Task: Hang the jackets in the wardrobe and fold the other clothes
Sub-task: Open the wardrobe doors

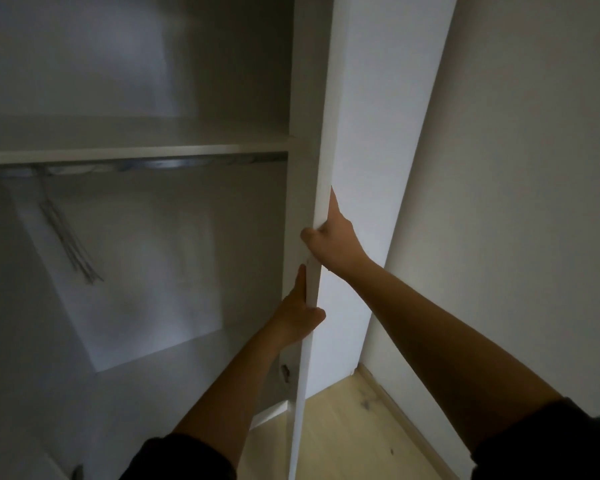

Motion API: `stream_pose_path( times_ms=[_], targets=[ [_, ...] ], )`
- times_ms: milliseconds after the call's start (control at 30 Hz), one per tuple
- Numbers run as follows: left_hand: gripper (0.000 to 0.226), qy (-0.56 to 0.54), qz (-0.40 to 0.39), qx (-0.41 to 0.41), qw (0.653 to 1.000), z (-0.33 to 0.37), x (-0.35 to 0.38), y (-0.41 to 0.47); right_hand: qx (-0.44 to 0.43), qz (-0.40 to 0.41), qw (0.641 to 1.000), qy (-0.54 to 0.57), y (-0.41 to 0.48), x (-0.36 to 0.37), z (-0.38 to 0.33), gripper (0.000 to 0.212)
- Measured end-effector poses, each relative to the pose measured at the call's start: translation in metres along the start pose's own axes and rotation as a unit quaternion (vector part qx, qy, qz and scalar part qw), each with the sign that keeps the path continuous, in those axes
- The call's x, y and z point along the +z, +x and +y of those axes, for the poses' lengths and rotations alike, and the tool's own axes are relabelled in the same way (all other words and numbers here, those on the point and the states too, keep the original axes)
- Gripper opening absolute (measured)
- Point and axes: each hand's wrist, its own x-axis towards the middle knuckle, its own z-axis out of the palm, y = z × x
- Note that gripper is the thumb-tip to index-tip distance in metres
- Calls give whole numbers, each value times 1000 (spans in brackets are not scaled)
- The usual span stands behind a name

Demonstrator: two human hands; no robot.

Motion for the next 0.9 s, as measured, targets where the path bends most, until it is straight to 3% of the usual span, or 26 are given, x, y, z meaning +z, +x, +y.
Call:
stream_pose_path(
  times_ms=[100, 233, 433, 900],
  targets=[
    [94, -23, -8, 11, 1000, 24, 29, 7, 14, 7, 999, 34, -5, -27, 17, 61],
    [95, -50, 50, -17, 997, 55, 74, 22, 56, 12, 992, 110, -7, -63, 42, 46],
    [92, -49, 97, -54, 993, 80, 118, 46, 90, 28, 979, 183, -1, -93, 74, 49],
    [91, -17, 140, -95, 985, 126, 170, 88, 137, 38, 969, 203, 22, -147, 121, 38]
  ],
)
